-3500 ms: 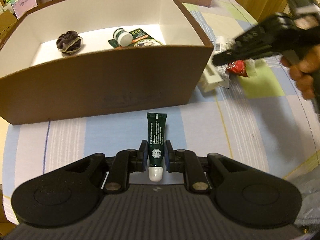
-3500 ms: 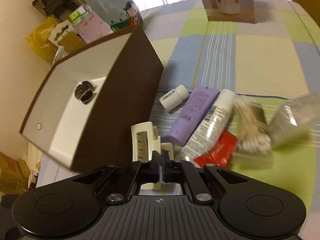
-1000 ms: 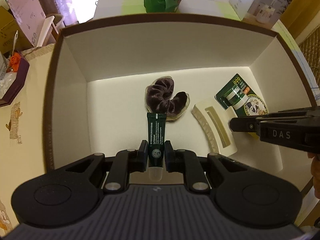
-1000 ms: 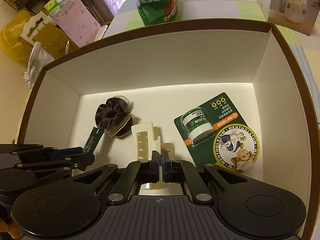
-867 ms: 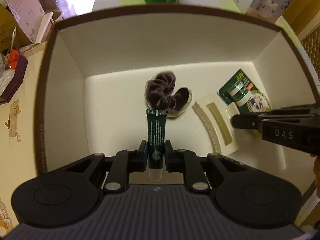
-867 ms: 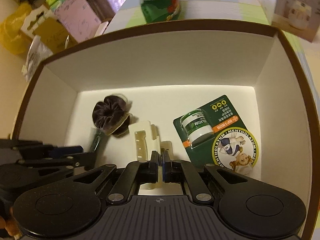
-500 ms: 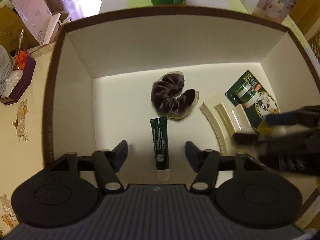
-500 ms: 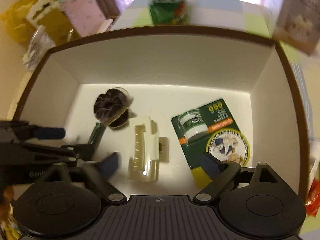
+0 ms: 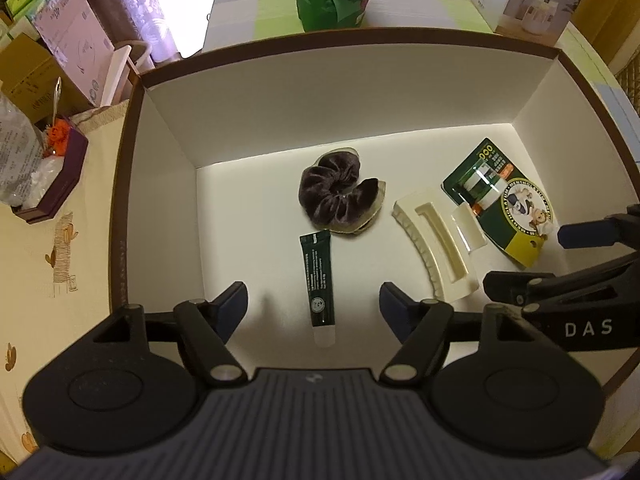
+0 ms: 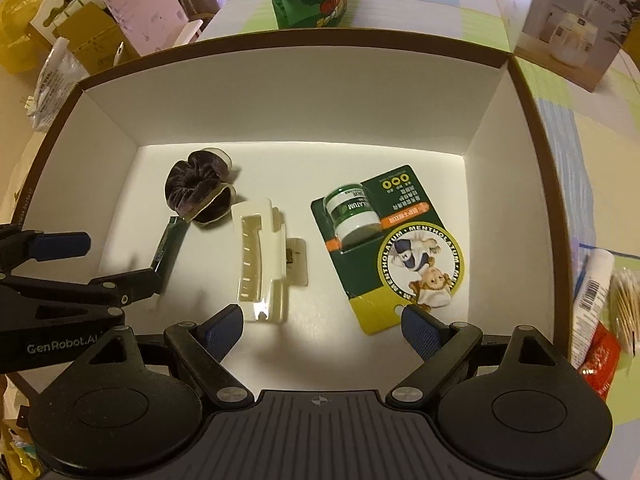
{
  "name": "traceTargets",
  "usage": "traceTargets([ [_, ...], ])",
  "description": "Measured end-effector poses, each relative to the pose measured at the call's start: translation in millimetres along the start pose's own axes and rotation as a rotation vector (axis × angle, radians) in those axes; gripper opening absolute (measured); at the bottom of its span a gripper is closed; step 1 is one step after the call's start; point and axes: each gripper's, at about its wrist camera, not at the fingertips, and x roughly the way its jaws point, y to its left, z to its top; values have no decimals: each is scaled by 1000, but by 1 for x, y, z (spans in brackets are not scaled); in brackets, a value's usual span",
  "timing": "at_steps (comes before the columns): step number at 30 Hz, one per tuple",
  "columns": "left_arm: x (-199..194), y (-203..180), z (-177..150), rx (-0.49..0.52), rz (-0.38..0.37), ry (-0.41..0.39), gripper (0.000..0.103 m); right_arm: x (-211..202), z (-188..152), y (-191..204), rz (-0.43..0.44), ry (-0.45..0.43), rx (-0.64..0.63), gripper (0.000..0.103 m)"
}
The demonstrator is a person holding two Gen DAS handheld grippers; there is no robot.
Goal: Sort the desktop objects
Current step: 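Withdraw both open tools from the box toward the loose toiletries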
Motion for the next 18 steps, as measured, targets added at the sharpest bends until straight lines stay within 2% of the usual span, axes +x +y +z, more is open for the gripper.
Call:
traceTargets([
  [9,-27,-2,-7,-30,25,-64,83,-24,-9,-1,-5,-47,3,92],
  [18,-57,-8,-18,-58,37,-122,84,-52,-22,2,-14,-101,-19,92],
])
